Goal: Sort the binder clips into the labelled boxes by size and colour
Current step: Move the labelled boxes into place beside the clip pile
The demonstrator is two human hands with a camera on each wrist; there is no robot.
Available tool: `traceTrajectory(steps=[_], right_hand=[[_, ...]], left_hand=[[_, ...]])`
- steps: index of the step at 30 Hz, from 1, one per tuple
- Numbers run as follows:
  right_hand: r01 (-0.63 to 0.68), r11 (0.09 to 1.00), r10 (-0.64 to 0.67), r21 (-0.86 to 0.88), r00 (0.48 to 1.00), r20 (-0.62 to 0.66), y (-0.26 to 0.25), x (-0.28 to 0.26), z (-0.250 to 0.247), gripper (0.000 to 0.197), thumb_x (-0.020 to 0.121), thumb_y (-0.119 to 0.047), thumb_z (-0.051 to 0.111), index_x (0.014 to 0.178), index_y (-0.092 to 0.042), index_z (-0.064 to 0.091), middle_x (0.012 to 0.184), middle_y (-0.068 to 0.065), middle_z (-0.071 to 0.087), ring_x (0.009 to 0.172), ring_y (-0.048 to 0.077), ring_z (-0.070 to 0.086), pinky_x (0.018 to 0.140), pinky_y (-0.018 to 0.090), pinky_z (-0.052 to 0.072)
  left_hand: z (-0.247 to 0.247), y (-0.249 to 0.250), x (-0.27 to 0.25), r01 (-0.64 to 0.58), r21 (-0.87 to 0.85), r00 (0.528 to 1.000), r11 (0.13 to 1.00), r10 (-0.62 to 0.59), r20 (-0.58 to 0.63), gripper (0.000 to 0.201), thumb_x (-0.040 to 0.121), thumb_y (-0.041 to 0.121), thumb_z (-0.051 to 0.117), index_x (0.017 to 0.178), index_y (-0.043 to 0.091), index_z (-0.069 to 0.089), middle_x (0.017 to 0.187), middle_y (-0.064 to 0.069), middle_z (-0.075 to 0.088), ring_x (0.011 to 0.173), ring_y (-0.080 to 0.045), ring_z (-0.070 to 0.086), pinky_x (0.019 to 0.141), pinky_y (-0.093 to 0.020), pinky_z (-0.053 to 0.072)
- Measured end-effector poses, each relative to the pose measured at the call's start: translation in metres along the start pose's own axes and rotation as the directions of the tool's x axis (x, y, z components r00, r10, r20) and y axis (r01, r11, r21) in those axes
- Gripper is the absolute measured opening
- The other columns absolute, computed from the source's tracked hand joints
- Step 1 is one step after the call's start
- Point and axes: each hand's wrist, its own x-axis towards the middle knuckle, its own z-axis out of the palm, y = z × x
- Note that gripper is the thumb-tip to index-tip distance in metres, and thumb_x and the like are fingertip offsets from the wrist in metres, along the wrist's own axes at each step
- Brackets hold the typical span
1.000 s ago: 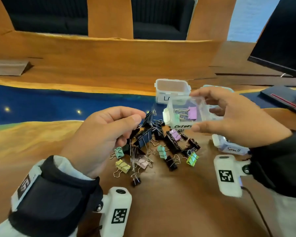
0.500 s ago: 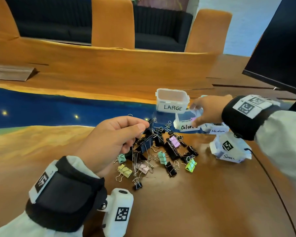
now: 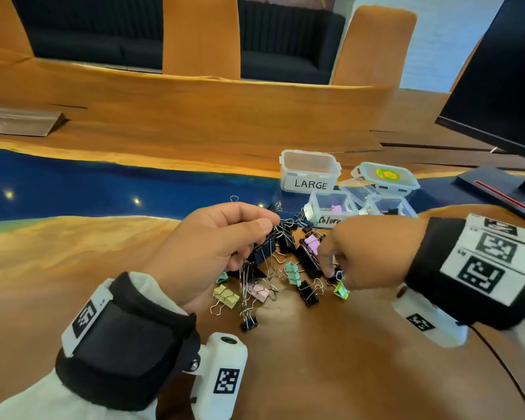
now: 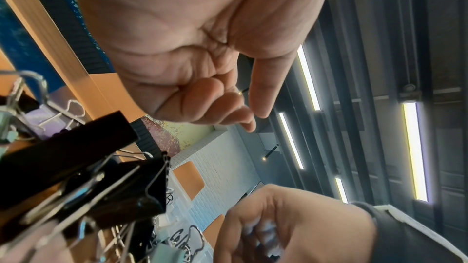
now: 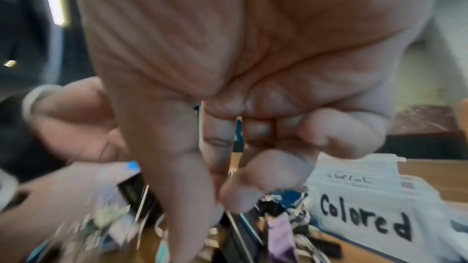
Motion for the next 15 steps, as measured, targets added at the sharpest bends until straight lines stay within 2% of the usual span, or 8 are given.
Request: traceTrajectory(steps=[2, 6, 8, 12, 15], right_hand=[[-0.012, 0.999, 0.013, -0.040, 1.000, 0.017, 0.004, 0.001, 0.007, 0.028, 0.085, -0.014, 0.063, 0.104, -0.034, 0.069, 0.073, -0.019, 0.044, 0.067, -0.003, 0.042, 0.058, 0.016, 0.032], [-0.003, 1.000, 0.003, -0.004, 1.000, -0.007, 0.011, 0.003, 0.009, 0.025, 0.089, -0.014, 0.062, 0.102, -0.033, 0.072, 0.073, -0.022, 0.046, 0.066, -0.005, 0.042, 0.059, 0.011, 0.031], [0.008, 1.000, -0.007, 0.028, 1.000, -0.015, 0.013, 0.004, 0.010, 0.020, 0.090, -0.018, 0.065, 0.101, -0.032, 0.073, 0.077, -0.023, 0.050, 0.068, -0.006, 0.045, 0.060, 0.010, 0.031], [0.007, 0.999, -0.008, 0.051, 1.000, 0.014, 0.016, 0.006, 0.013, 0.014, 0.091, -0.018, 0.064, 0.100, -0.024, 0.074, 0.094, -0.014, 0.065, 0.082, 0.003, 0.057, 0.060, 0.007, 0.031], [0.022, 0.994, -0.024, 0.106, 1.000, 0.015, 0.018, 0.005, 0.012, 0.012, 0.091, -0.022, 0.066, 0.090, -0.029, 0.076, 0.098, -0.015, 0.067, 0.085, 0.001, 0.058, 0.067, 0.010, 0.036]], left_hand=[[0.000, 0.000, 0.000, -0.005, 0.004, 1.000, 1.000, 0.005, 0.012, 0.016, 0.093, 0.015, 0.066, 0.094, 0.020, 0.081, 0.072, 0.003, 0.062, 0.062, -0.010, 0.047, 0.057, -0.025, 0.037], [0.002, -0.001, 0.000, 0.002, -0.006, 1.000, 1.000, -0.002, 0.029, 0.015, 0.093, 0.013, 0.065, 0.097, 0.017, 0.080, 0.072, 0.002, 0.062, 0.061, -0.010, 0.047, 0.057, -0.025, 0.035], [0.003, -0.002, -0.001, 0.010, -0.015, 0.999, 1.000, -0.010, 0.038, 0.014, 0.092, 0.013, 0.066, 0.097, 0.015, 0.079, 0.072, 0.002, 0.062, 0.061, -0.010, 0.047, 0.057, -0.024, 0.035], [0.006, -0.003, 0.000, 0.022, 0.028, 0.998, 0.999, -0.024, 0.058, 0.015, 0.092, 0.017, 0.066, 0.095, 0.021, 0.080, 0.073, 0.003, 0.063, 0.061, -0.008, 0.049, 0.056, -0.023, 0.037], [0.006, -0.003, 0.000, 0.032, 0.040, 0.997, 0.999, -0.035, 0.064, 0.016, 0.094, 0.017, 0.065, 0.096, 0.022, 0.080, 0.073, 0.004, 0.064, 0.062, -0.007, 0.050, 0.056, -0.022, 0.038]])
